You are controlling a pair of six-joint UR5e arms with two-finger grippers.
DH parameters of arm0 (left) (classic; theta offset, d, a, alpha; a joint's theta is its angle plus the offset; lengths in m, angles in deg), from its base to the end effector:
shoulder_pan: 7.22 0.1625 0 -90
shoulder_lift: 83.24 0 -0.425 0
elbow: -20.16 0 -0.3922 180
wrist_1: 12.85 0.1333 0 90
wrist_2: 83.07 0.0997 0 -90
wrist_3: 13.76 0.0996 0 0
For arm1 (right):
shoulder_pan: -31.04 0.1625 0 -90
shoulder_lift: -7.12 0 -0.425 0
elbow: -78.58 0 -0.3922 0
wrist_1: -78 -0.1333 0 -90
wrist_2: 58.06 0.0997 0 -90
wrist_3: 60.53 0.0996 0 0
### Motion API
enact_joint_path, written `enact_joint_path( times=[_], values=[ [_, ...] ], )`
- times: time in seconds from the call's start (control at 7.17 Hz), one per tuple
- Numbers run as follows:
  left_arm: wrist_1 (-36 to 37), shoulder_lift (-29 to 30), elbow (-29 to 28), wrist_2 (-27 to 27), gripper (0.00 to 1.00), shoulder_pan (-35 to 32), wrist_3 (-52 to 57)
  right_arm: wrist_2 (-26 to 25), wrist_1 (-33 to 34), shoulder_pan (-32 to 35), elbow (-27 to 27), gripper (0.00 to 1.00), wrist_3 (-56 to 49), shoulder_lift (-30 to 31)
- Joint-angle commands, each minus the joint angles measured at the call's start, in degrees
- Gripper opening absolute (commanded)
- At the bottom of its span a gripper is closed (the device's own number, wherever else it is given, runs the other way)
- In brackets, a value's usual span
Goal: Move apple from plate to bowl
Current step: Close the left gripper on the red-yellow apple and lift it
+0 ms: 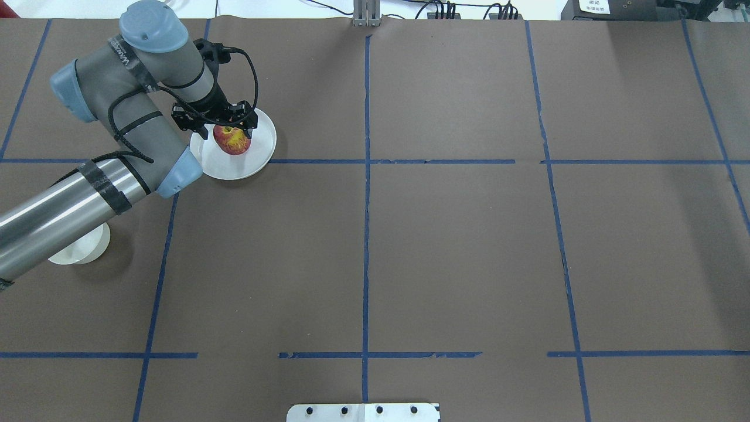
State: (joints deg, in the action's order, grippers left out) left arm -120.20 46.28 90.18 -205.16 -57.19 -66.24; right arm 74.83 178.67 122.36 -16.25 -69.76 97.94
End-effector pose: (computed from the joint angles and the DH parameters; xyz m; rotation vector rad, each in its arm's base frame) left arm 0.4340 -0.6416 0.3668 0.0429 0.8252 -0.0245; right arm 0.0765 -0.4741 0.6441 -0.0416 -0.7549 -0.0879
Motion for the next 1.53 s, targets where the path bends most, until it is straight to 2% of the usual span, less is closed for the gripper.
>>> enact_joint_path(
  times=[0.0,0.28,0.42,0.56,0.7,0.84,1.12,1.4],
  values=[
    [-2.3,0.0,-1.6,-0.1,1.00,0.8,-1.0,0.0,0.0,0.0,0.0,1.00,0.0,0.0],
    [-4.0,0.2,-2.7,0.0,1.00,1.0,-1.5,0.0,0.0,0.0,0.0,1.00,0.0,0.1],
    [-4.0,0.3,-2.8,0.0,0.73,1.0,-1.5,0.0,0.0,0.0,0.0,1.00,0.0,0.0],
    [-4.0,0.3,-2.7,0.0,0.14,0.9,-1.7,0.0,0.0,0.0,0.0,1.00,0.0,0.0],
    [-3.6,0.4,-2.3,0.0,0.00,0.6,-1.5,0.0,0.0,0.0,0.0,1.00,0.0,0.0],
    [-2.1,-0.3,1.8,-0.2,0.00,-2.4,-1.1,0.0,0.0,0.0,0.0,1.00,0.0,0.0],
    [14.2,-4.5,18.2,-0.2,0.00,-5.0,7.1,0.0,0.0,0.0,0.0,1.00,0.0,0.1],
    [15.1,-18.2,36.0,0.1,0.00,-5.9,7.7,0.0,0.0,0.0,0.0,1.00,0.0,0.0]
  ],
)
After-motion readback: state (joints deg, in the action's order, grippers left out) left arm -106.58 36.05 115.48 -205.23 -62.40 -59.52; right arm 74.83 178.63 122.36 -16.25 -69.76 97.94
